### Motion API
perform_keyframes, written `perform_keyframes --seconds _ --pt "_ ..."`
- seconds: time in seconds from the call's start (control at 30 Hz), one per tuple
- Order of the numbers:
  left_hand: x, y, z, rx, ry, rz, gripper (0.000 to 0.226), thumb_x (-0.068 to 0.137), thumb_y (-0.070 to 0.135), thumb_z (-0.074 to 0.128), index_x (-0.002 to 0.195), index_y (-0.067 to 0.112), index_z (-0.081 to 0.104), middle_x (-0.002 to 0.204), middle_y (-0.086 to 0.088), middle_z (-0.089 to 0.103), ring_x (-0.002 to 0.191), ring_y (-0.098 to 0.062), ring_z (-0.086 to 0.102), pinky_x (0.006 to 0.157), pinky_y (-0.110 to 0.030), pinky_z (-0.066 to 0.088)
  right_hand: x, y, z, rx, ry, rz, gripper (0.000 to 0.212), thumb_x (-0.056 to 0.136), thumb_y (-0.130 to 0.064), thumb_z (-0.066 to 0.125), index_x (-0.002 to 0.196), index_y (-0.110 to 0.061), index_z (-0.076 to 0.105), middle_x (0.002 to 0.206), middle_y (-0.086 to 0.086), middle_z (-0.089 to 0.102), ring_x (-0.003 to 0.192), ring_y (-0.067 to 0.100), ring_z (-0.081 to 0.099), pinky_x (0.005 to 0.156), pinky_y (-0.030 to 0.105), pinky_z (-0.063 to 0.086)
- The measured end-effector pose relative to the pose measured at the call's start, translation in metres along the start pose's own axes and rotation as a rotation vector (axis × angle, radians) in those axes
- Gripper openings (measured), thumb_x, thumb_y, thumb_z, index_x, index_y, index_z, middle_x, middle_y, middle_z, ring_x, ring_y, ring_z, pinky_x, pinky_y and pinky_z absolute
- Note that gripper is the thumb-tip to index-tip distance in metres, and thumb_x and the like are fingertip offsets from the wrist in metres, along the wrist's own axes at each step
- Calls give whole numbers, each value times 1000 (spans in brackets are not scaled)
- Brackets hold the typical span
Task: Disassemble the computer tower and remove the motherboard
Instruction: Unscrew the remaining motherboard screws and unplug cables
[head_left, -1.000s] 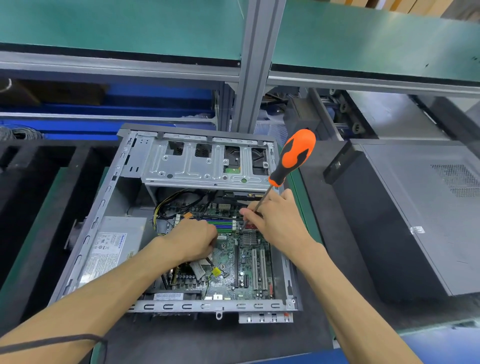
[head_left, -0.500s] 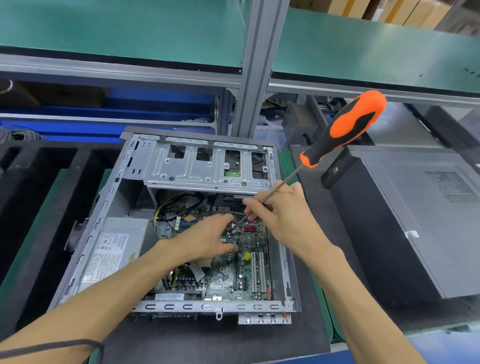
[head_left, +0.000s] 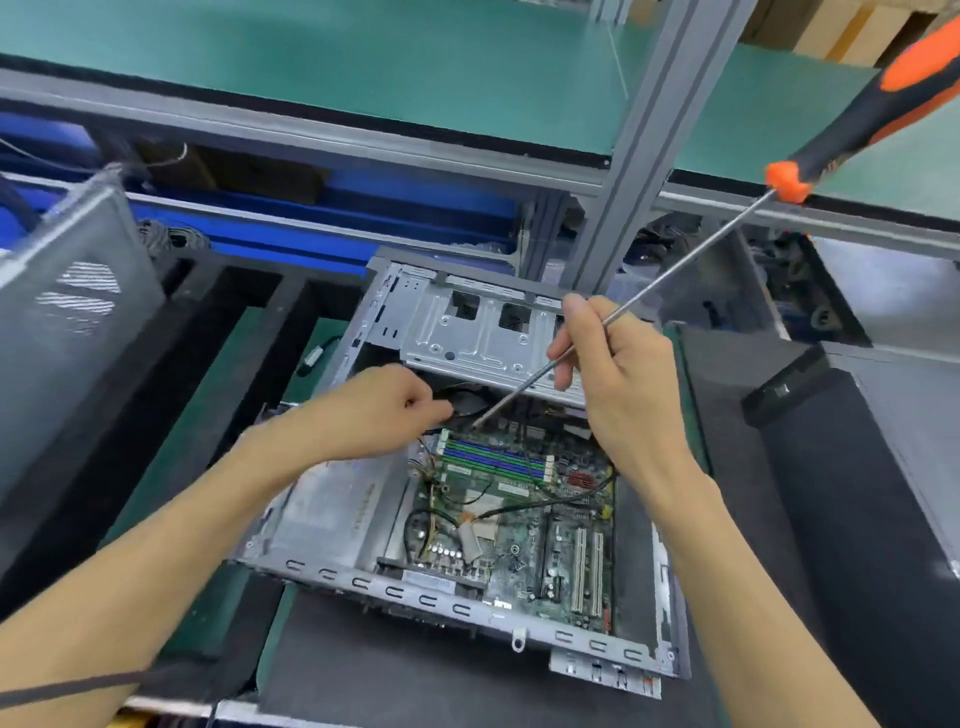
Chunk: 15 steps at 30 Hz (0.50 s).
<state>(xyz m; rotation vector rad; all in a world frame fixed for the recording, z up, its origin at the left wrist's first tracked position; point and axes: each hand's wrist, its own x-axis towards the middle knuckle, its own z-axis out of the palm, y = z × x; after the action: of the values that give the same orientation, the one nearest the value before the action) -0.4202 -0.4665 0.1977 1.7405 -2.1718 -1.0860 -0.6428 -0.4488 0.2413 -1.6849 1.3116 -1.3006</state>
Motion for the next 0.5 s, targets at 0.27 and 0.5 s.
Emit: perform_keyframes --seconds 0.27,0.5 --pt "-45 -102 -53 -354 258 -493 36 100 19 45 65 14 49 63 -3 46 54 -20 43 54 -30 39 16 -14 111 265 -233 87 44 105 -39 50 67 -19 61 49 1 57 41 4 45 45 12 34" --pt "-82 -164 -27 -63 -35 -629 31 102 20 41 91 4 65 104 -14 68 90 -27 64 83 -32 52 12 -16 167 241 -371 84 48 105 -39 49 68 -13 63 48 0 58 40 4 45 43 11 34"
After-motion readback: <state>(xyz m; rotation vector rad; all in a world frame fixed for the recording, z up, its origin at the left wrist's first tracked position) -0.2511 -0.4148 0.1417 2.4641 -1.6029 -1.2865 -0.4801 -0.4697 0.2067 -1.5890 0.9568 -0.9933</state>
